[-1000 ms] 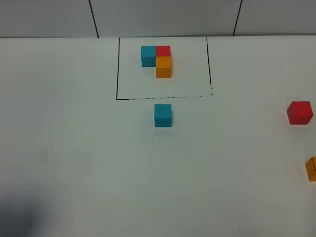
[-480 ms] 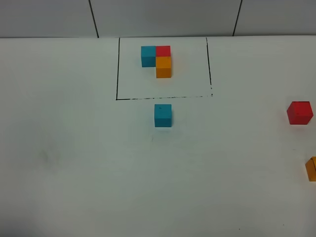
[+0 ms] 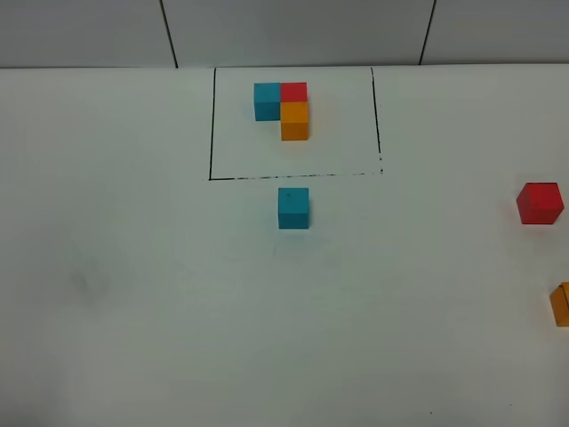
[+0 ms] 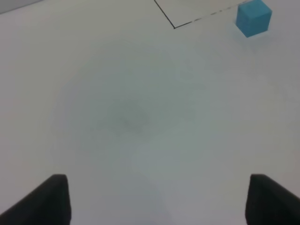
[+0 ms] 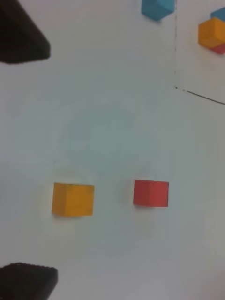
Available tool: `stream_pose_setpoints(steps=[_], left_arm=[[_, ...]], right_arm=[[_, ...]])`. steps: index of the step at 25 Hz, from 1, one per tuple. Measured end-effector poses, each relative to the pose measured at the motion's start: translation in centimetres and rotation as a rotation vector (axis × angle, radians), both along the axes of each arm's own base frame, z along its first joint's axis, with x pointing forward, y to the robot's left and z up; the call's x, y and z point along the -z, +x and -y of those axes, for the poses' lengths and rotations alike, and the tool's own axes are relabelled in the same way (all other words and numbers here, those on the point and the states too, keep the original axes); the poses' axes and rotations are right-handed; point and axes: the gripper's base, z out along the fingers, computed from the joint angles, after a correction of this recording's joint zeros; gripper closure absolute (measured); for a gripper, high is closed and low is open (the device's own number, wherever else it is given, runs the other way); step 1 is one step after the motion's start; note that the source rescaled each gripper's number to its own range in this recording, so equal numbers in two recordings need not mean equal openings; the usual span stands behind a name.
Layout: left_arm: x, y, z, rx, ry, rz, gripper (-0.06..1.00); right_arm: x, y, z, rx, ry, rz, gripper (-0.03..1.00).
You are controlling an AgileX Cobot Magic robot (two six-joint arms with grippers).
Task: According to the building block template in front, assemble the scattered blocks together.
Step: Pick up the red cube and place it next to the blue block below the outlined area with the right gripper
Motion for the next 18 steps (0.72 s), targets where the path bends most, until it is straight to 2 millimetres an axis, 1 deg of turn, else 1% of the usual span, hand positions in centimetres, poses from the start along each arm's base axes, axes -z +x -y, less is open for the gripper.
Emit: stream_pose_setpoints(steps=[4, 8, 12, 18], left_arm=[[-0.03, -0.01, 0.23, -0.013, -0.025, -0.004, 0.36], [-0.06, 0.1, 0.61, -0.088, -0.059, -0.006, 0.42], [-0.06, 0.17, 0.67, -0.126, -0.064, -0.006, 0.43], [-0.07, 0.17, 0.67, -0.127, -0.065, -0.005, 0.43]], right_arm=[[0.0, 0.0, 0.0, 0.0, 0.0, 0.0, 0.23], [0.0, 0.0, 0.0, 0.0, 0.0, 0.0, 0.23], [0.0, 0.0, 0.0, 0.0, 0.0, 0.0, 0.23], [0.0, 0.0, 0.0, 0.0, 0.0, 0.0, 0.23]])
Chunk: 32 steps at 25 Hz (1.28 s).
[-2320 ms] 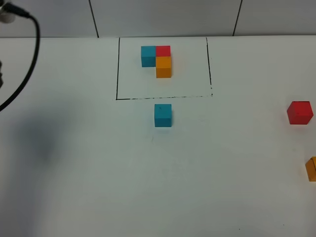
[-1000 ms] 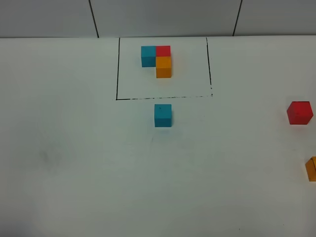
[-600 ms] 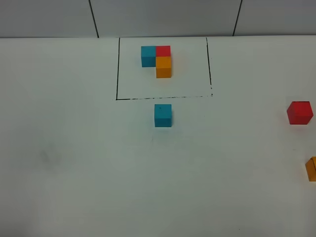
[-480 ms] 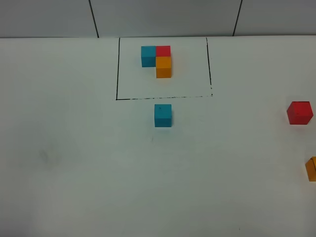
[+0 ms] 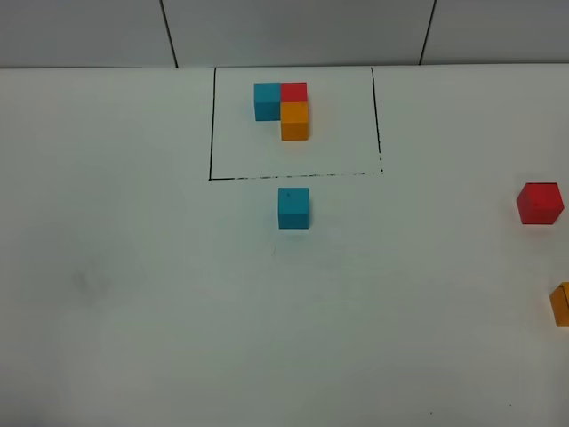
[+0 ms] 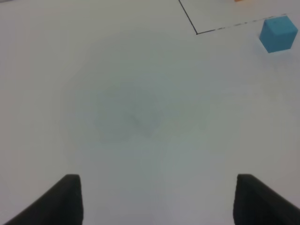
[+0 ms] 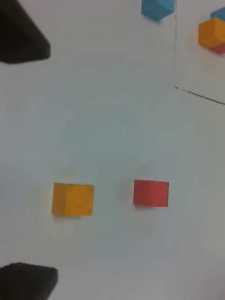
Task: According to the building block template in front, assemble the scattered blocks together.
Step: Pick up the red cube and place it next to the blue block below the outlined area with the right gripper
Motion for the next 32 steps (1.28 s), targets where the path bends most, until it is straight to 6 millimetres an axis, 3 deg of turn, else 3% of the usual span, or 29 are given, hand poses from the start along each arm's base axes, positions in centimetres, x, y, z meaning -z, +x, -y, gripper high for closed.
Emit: stream_pose_setpoints(steps=[32], left_arm=[[-0.03, 0.01, 0.06, 0.001, -0.012, 0.001, 0.43]], right_arm=[[0.0, 0.0, 0.0, 0.0, 0.0, 0.0, 0.23]])
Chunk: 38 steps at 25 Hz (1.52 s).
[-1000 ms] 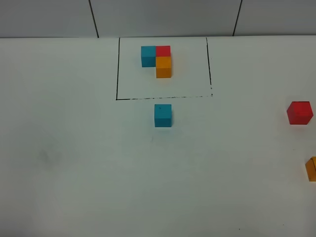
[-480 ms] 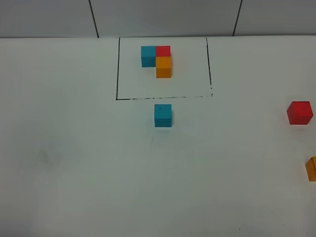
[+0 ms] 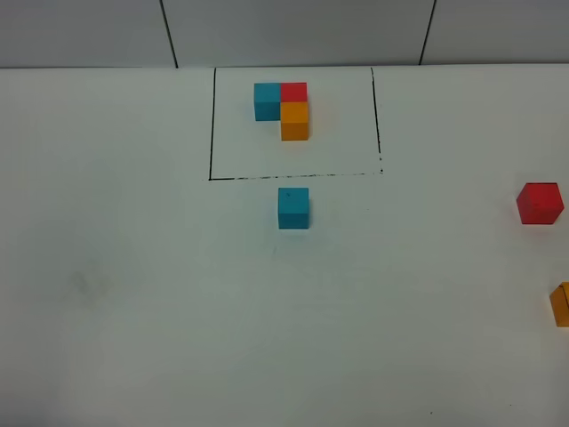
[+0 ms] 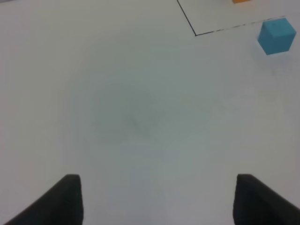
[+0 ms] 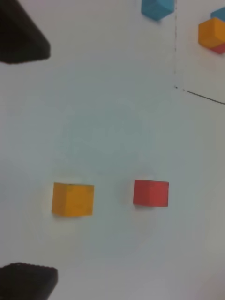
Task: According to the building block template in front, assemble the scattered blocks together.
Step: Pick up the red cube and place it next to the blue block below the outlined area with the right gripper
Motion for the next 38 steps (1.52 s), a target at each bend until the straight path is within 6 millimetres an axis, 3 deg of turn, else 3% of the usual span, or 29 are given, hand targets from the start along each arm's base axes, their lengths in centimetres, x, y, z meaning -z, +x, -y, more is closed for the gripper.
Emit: stream_pose_setpoints(steps=[7, 15, 38], left_arm=[[0.0, 0.01, -0.04, -0.016, -0.017, -0.003, 0.43], [0.11, 0.07, -0.93, -0.153, -0.049, -0.021, 0.43], [0.11, 0.07, -0.98, -0.16, -0.05, -0.022, 0.43]], right_arm=[[0.0, 0.0, 0.0, 0.0, 0.0, 0.0, 0.23], [0.0, 0.0, 0.0, 0.0, 0.0, 0.0, 0.23], [0.0, 0.0, 0.0, 0.0, 0.0, 0.0, 0.23]])
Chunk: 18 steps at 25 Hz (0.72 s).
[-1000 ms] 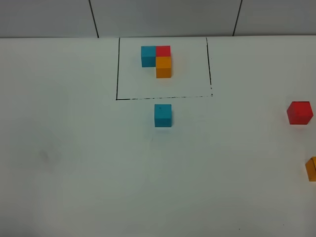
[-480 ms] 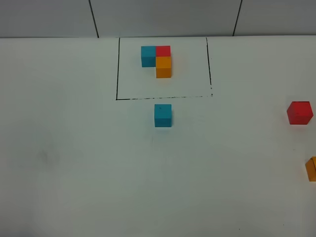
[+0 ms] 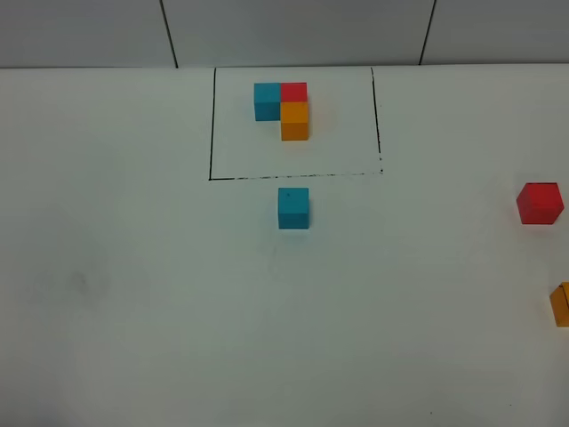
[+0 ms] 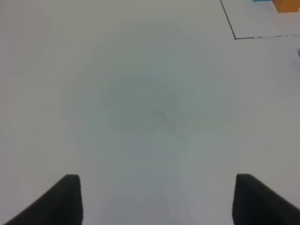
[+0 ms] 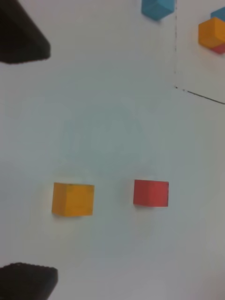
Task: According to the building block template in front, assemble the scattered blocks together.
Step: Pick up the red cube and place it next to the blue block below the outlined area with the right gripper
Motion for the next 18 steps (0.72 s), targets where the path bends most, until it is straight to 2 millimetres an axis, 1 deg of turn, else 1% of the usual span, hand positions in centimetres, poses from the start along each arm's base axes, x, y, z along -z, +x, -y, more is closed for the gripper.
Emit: stream_pose_setpoints(steps=[18], left_arm=[[0.01, 0.0, -0.12, 0.003, 0.03, 0.001, 0.44]], right_arm=[[0.0, 0.0, 0.0, 0.0, 0.0, 0.0, 0.23]])
